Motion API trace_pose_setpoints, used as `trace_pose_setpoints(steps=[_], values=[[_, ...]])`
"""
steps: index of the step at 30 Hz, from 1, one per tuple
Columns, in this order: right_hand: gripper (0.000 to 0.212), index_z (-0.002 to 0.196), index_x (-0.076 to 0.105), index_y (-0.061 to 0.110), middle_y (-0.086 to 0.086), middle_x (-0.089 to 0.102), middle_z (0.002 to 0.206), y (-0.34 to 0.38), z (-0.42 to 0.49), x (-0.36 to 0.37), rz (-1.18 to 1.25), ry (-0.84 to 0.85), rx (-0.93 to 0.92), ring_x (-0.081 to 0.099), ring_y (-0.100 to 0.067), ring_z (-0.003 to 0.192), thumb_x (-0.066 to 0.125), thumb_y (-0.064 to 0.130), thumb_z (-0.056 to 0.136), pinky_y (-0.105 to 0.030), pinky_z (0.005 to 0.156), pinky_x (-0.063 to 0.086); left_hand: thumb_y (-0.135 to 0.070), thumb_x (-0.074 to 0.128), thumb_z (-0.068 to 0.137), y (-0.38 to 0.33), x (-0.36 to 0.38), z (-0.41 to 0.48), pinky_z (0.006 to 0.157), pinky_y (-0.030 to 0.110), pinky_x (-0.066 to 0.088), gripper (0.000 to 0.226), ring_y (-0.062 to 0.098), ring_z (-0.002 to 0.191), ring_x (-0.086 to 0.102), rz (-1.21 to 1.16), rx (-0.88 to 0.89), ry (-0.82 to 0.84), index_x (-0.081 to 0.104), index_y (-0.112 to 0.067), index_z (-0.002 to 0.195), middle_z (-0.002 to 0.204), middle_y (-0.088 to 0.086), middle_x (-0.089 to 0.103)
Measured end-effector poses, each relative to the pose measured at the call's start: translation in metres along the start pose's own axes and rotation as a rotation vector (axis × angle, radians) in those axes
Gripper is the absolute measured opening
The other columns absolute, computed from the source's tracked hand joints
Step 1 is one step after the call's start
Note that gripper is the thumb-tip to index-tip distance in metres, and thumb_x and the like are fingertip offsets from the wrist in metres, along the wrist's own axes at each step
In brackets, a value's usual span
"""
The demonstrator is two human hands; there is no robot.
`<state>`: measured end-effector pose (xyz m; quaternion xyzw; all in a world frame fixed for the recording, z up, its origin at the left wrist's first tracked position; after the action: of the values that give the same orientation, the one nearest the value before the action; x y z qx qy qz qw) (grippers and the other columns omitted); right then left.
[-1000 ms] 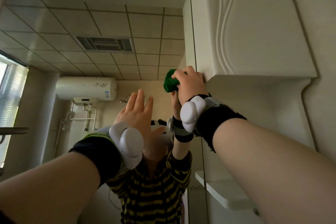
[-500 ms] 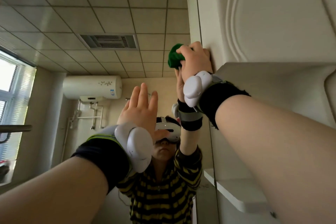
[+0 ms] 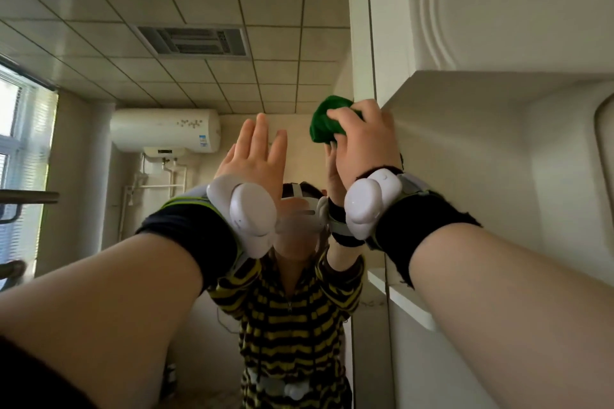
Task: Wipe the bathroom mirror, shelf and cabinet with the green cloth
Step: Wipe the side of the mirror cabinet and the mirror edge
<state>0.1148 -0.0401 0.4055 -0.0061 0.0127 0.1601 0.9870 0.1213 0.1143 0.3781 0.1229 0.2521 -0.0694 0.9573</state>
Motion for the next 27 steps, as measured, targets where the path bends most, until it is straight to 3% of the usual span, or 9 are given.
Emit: trace_pose_setpoints(steps=[6, 18, 27], values=[[0.035, 0.111, 0.064, 0.017, -0.008, 0.052, 0.113, 0.0, -0.018, -0.004, 0.002, -0.033, 0.031, 0.042, -0.03, 0.102, 0.054, 0.0, 0.081, -0.029, 0.072, 0.035, -0.073, 0.053, 0.072, 0.0, -0.002, -0.001, 0.115, 0.038, 0.007, 0.114, 0.026, 0.143, -0.016, -0.029, -0.002, 0.023, -0.009, -0.016, 0.148, 0.154, 0.01, -0.021], [0.035, 0.111, 0.065, 0.016, -0.009, 0.053, 0.111, 0.004, -0.041, -0.008, -0.006, -0.011, 0.065, 0.044, -0.03, 0.101, 0.056, 0.001, 0.081, -0.029, 0.072, 0.035, -0.073, 0.052, 0.072, -0.001, -0.003, -0.004, 0.115, 0.039, 0.008, 0.112, 0.027, 0.143, -0.014, -0.038, -0.003, -0.001, -0.007, -0.016, 0.148, 0.155, 0.011, -0.019], [0.035, 0.113, 0.063, 0.015, -0.011, 0.052, 0.113, 0.009, -0.061, -0.008, -0.04, 0.021, 0.098, 0.044, -0.031, 0.104, 0.053, 0.001, 0.083, -0.027, 0.073, 0.033, -0.071, 0.047, 0.079, 0.005, 0.008, -0.015, 0.115, 0.037, 0.001, 0.106, 0.024, 0.144, -0.013, -0.105, 0.048, -0.135, -0.013, -0.018, 0.148, 0.155, 0.009, -0.018]])
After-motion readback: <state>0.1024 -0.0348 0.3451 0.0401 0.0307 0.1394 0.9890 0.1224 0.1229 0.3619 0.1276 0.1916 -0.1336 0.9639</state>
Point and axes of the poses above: each hand's wrist, its own z-axis towards the middle knuckle, its own x-axis out of the palm, y = z × x, the point moved 1 cm from there along z, towards the middle knuckle
